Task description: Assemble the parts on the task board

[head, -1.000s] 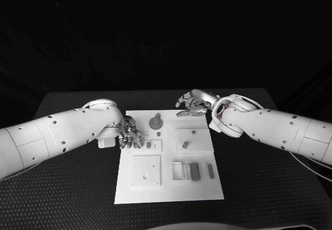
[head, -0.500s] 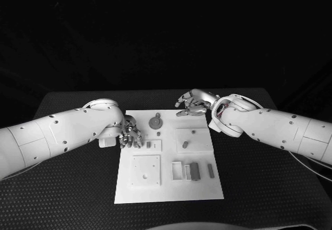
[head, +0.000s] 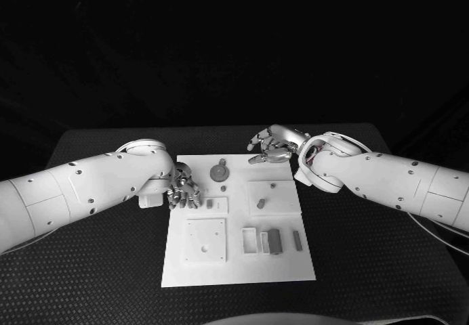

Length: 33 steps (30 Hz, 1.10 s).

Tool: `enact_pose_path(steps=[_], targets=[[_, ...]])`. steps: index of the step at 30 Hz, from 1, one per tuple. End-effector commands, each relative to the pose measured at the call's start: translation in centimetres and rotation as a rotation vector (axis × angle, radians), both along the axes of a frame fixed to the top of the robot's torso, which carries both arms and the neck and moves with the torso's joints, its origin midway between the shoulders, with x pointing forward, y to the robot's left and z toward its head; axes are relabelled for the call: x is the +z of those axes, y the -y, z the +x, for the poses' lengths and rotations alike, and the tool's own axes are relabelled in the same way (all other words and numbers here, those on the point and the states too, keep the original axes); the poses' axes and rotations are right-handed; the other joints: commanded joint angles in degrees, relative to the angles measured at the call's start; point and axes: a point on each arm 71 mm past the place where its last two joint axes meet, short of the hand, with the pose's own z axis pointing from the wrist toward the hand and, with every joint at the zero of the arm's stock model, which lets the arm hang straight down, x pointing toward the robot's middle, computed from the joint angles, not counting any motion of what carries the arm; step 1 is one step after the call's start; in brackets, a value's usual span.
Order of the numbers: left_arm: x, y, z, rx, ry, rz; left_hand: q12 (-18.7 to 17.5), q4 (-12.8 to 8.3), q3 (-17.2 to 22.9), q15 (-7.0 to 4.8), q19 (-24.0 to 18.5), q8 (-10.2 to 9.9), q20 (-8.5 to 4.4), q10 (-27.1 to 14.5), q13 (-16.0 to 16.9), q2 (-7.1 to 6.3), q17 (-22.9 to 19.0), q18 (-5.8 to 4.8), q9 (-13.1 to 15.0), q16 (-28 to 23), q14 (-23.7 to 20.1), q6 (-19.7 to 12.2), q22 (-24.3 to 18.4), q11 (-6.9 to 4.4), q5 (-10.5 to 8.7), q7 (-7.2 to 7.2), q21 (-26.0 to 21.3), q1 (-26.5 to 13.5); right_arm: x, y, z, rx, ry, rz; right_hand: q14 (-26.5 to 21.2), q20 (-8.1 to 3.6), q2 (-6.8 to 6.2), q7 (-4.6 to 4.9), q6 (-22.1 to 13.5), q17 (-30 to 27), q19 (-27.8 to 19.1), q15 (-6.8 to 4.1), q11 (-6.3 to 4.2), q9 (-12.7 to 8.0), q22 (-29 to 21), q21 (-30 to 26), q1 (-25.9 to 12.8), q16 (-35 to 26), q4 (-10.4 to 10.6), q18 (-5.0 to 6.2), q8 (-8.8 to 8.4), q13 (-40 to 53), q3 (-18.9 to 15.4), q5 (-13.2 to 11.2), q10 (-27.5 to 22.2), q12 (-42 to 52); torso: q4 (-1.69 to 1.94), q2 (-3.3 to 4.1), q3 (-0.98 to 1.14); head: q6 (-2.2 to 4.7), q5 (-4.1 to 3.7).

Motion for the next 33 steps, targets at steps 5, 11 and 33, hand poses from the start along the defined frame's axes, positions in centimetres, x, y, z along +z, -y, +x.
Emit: enact_pose_path(steps=[5,11,33], targets=[[-0.68,-0.23,-0.29,-0.011,-0.022,0.037,0.3,-0.1,0.3,-0.25,0.3,0.4,-0.13,0.4,0.2,0.49,0.0,0.35,0.1,0.3,0.0,0.5,0.2,-0.09,0.18,0.0,-0.2,1.2,-0.04,-0.08,-0.05,0.011,-0.005,-0.002,-0.4,-0.3,-0.42,1.1,-0.7,-0.1,0.1,-0.05,0.07,-0.1,1.1,-0.3,-0.2,-0.3,0.2,2.16,0.09,-0.1,0.0,0.1,-0.5,0.3,0.03,-0.01,-0.01,-0.04,-0.01],[-0.67,-0.27,-0.25,-0.007,-0.017,0.037,0.4,-0.1,0.3,-0.25,0.3,0.5,-0.13,0.5,0.2,0.62,0.0,0.35,0.2,0.5,0.0,0.6,0.3,-0.13,0.17,-0.04,-0.1,1.3,-0.04,-0.07,-0.05,0.011,-0.005,-0.002,-0.4,-0.3,-0.42,1.1,-0.7,-0.1,0.1,-0.05,0.07,-0.1,1.1,-0.3,-0.2,-0.3,0.2,2.16,0.09,-0.1,0.0,0.1,-0.5,0.3,0.03,0.0,-0.03,-0.07,0.01],[-0.7,-0.38,-0.23,0.008,-0.026,0.028,0.0,2.8,-2.2,-0.21,0.1,0.1,-0.08,-0.2,0.1,-3.74,-0.7,0.31,-0.1,0.4,-0.6,0.0,0.5,0.08,0.17,0.18,-1.1,-4.5,-0.04,-0.01,-0.05,0.01,-0.005,-0.002,-0.5,-0.28,-0.46,1.1,-0.8,-0.1,0.0,-0.05,0.07,-0.1,1.1,-0.4,-0.2,-0.4,0.3,2.16,0.08,-0.1,0.0,0.1,-0.6,0.3,0.0,0.0,0.01,-0.18,0.01]])
